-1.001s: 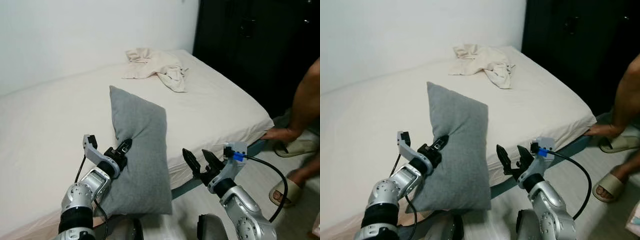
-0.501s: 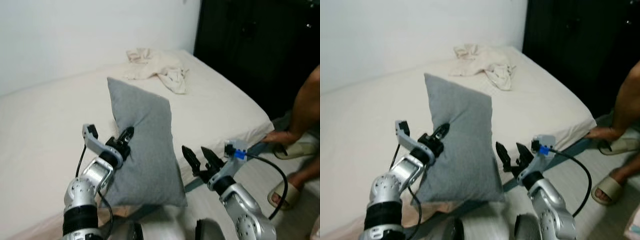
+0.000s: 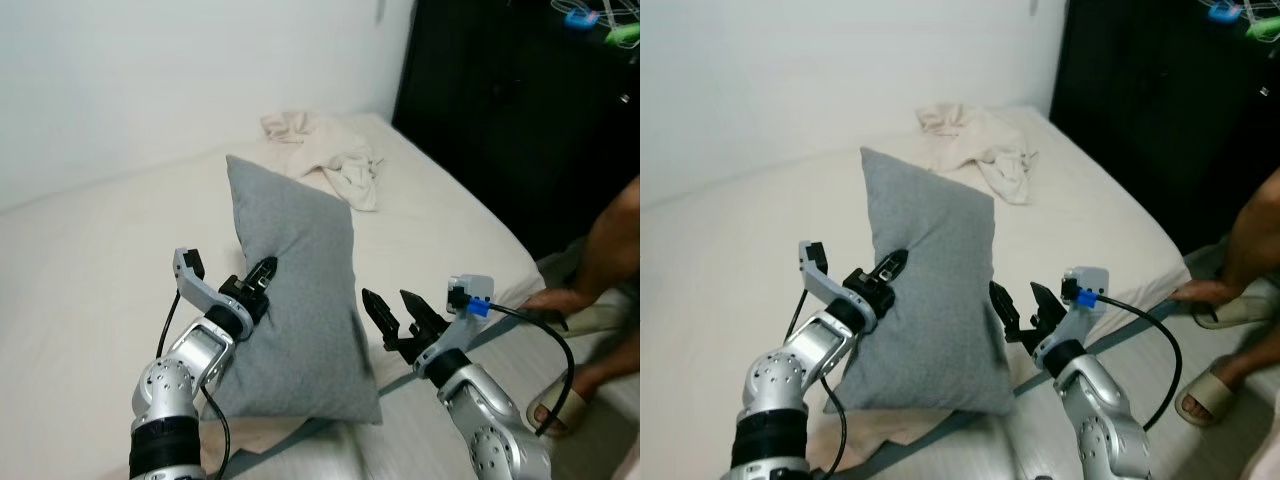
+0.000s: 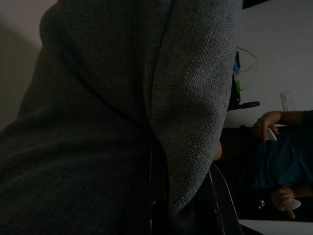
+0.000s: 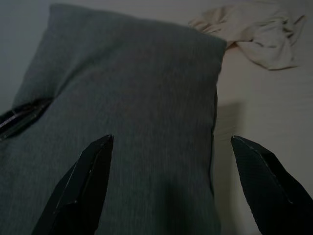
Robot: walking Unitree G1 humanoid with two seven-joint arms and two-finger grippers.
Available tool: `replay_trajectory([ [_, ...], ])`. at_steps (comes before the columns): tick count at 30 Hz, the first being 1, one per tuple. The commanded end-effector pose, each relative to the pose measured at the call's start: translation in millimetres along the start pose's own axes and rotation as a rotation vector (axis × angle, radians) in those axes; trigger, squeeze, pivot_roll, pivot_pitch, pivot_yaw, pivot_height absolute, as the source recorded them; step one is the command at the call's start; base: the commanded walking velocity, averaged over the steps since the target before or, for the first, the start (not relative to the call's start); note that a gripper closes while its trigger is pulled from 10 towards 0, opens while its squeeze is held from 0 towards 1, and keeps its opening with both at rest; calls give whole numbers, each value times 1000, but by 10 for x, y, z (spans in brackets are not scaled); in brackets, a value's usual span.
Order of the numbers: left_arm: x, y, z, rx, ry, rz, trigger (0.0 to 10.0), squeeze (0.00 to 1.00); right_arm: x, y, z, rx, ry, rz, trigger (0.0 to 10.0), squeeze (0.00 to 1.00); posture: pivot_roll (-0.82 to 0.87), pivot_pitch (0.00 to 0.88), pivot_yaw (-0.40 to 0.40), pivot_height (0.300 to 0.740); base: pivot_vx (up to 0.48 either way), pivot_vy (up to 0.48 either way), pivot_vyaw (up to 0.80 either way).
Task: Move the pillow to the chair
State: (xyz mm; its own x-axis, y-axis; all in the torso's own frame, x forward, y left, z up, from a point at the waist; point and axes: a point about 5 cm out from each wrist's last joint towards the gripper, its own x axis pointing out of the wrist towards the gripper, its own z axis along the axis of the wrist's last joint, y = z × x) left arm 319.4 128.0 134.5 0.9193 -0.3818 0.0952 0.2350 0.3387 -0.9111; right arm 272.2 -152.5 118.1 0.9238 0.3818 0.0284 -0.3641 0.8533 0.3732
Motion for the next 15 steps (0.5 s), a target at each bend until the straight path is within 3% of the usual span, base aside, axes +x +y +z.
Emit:
replay_trajectory([
  [1, -1, -48, 50, 24, -24, -27, 0, 0, -30, -27, -88, 1, 32, -14, 10000, 0, -113, 141, 68, 740, 0, 0, 0],
  [5, -4, -33, 67, 43, -34, -16, 0, 0, -31, -58, -108, -29, 48, -44, 10000, 0, -115, 139, 67, 740, 0, 0, 0],
  [8, -7, -4, 88, 103, -51, 25, 0, 0, -38, -99, -119, -71, 64, -67, 10000, 0, -117, 139, 64, 740, 0, 0, 0],
  [9, -5, -1, 85, 119, -48, 29, 4627, 0, -44, -98, -111, -72, 59, -61, 10000, 0, -117, 139, 63, 740, 0, 0, 0],
  [10, -4, 5, 77, 134, -44, 35, 10000, 0, -51, -100, -102, -63, 52, -59, 10000, 0, -118, 139, 61, 740, 0, 0, 563],
  [15, -10, 24, 50, 155, -56, 55, 10000, 0, -61, -107, -93, -86, 56, -50, 10000, 0, -120, 137, 58, 740, 0, 0, 704],
])
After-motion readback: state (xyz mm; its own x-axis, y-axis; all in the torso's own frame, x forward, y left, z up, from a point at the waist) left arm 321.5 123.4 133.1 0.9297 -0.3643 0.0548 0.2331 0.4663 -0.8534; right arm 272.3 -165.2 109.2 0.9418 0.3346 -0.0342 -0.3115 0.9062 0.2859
